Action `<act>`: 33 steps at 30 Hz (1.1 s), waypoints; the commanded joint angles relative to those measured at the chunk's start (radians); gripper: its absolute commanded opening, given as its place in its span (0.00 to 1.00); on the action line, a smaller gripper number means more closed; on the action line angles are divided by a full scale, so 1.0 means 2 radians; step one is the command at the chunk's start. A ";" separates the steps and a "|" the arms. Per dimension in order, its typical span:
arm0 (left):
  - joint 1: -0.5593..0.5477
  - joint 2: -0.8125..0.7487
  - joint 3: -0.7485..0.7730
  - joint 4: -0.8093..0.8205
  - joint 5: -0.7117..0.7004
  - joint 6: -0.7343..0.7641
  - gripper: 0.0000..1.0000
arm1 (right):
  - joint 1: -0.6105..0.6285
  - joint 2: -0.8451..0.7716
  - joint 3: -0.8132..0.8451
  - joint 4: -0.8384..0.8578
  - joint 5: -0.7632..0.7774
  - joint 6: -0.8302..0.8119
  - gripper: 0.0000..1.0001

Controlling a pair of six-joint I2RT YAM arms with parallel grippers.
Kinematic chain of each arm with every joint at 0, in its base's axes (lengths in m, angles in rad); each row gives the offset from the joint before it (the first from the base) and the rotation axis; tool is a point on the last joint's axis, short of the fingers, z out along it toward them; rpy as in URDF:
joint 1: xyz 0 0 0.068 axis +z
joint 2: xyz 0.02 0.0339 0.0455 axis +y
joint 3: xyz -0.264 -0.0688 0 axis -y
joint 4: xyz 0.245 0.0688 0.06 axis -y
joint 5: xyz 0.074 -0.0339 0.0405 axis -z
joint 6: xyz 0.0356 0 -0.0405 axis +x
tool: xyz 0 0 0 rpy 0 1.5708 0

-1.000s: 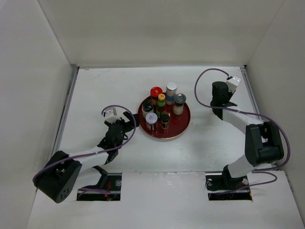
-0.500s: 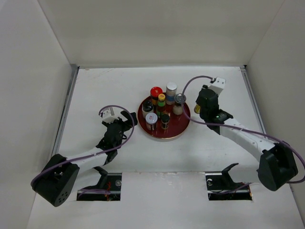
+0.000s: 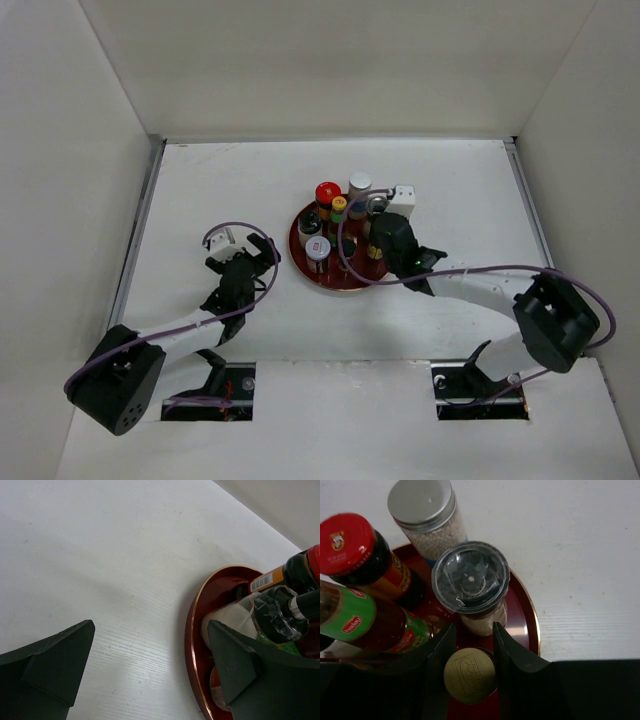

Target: Organize the condiment bottles

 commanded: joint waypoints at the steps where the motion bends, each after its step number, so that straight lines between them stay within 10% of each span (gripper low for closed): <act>1: 0.006 -0.004 0.018 0.007 -0.011 0.012 1.00 | 0.015 0.012 -0.013 0.109 0.004 -0.014 0.24; 11: 0.006 -0.017 0.027 -0.015 0.005 0.012 1.00 | 0.022 -0.016 -0.031 0.112 0.009 -0.015 0.80; 12: 0.007 -0.017 0.031 -0.029 0.001 0.012 1.00 | 0.023 -0.032 -0.036 0.111 0.012 -0.017 1.00; 24: -0.001 0.007 0.117 -0.164 -0.042 0.007 1.00 | -0.036 -0.222 -0.139 0.128 0.072 0.048 1.00; 33: -0.011 0.012 0.151 -0.222 -0.039 0.006 1.00 | -0.177 -0.263 -0.217 0.069 -0.040 0.223 1.00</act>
